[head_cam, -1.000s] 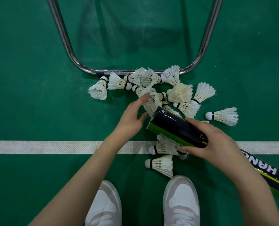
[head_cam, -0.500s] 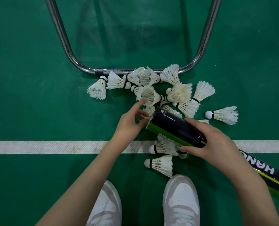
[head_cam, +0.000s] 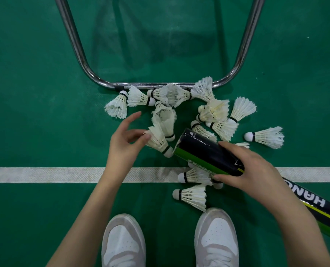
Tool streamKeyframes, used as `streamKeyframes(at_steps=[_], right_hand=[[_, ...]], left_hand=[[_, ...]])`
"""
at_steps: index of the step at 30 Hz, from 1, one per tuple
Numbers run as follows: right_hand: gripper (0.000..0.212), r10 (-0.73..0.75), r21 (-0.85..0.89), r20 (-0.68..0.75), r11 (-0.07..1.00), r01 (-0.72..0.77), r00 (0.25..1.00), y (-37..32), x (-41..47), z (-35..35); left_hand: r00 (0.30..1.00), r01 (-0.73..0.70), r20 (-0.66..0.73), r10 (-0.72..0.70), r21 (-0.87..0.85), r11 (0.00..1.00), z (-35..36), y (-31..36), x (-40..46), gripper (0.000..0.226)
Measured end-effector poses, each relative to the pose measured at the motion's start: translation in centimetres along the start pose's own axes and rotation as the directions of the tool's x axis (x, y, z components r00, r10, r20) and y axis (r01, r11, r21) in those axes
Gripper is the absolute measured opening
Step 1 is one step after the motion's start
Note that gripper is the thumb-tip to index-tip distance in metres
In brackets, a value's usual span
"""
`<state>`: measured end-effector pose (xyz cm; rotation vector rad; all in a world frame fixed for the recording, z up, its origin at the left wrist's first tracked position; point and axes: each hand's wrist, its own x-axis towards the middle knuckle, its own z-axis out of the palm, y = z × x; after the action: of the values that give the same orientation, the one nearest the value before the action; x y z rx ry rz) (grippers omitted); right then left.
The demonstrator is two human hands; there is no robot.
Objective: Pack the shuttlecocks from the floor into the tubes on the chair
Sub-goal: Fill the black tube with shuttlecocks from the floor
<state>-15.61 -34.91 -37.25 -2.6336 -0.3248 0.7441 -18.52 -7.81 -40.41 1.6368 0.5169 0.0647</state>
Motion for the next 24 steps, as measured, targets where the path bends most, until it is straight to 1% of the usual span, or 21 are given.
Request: streamKeyframes(at_steps=[5, 11, 15, 20, 24], right_hand=[[0.078, -0.011, -0.003, 0.011, 1.0, 0.012, 1.0, -0.4, 0.0, 0.1], [0.077, -0.025, -0.032, 0.036, 0.999, 0.027, 0.999, -1.3, 0.1, 0.3], [0.077, -0.032, -0.022, 0.037, 0.999, 0.033, 0.999, -1.8, 0.3, 0.3], [0.076, -0.041, -0.033, 0.048, 0.999, 0.043, 0.998, -2.0, 0.3, 0.5], [0.075, -0.054, -0.021, 0.058, 0.998, 0.055, 0.997, -2.1, 0.2, 0.6]], left_hand=[[0.998, -0.027, -0.059, 0.023, -0.073, 0.997, -0.8, 1.3, 0.0, 0.05], [0.998, -0.032, -0.059, 0.025, -0.136, 0.99, 0.0, 2.1, -0.9, 0.048], [1.0, -0.002, 0.009, 0.003, -0.147, 0.989, 0.9, 2.1, -1.6, 0.049], [0.991, 0.059, 0.127, -0.041, -0.14, 0.988, 1.7, 1.5, -2.5, 0.052], [0.979, 0.079, 0.195, -0.056, -0.113, 0.99, 2.2, 1.3, -3.3, 0.047]])
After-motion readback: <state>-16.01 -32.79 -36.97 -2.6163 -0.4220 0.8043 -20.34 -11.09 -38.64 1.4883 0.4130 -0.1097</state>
